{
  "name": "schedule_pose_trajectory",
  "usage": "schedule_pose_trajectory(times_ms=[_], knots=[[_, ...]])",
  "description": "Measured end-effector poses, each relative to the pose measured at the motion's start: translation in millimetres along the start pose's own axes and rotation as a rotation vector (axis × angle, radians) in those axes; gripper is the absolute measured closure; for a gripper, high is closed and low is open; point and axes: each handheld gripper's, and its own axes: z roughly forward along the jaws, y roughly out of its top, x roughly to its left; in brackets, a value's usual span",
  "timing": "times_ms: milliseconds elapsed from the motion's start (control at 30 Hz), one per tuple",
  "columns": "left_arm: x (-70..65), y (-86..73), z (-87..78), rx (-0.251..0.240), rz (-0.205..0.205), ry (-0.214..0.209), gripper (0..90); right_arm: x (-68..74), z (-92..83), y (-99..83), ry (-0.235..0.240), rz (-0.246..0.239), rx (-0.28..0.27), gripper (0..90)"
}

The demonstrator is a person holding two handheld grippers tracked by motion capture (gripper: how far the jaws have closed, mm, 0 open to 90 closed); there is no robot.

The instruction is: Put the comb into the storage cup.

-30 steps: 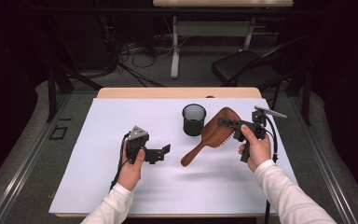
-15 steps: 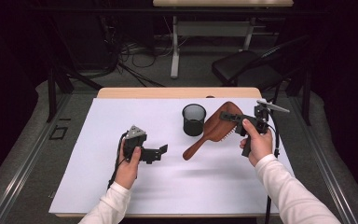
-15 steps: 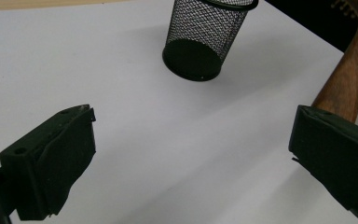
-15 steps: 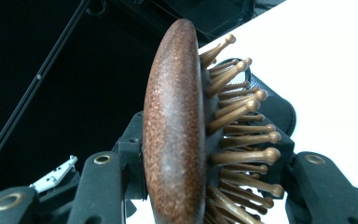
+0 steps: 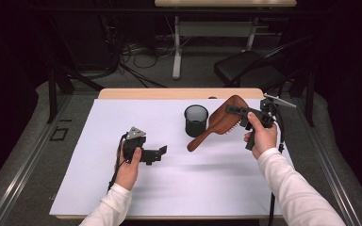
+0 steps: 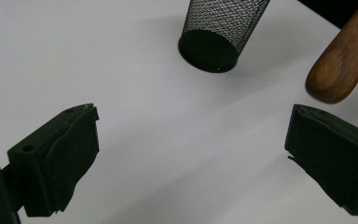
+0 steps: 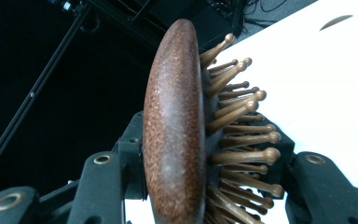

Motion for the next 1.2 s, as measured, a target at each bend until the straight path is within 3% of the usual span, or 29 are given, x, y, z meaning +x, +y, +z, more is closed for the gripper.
schedule_pose_trajectory(times_ms=[400,800,1200], knots=[[2.4,-1.7,1.7,-0.002,-0.012,-0.037,3.9,-1.3,-2.2,12.8,-0.025,0.006,-0.033,48.0],[8.9,-3.0,1.3,-0.009,-0.036,-0.018,4.7,4.2,1.1,23.7,-0.046,-0.005,-0.068,48.0],[11.1,-2.7,-1.7,-0.023,-0.034,-0.040,4.9,16.2,6.3,35.4,-0.063,-0.008,-0.095,47.9]])
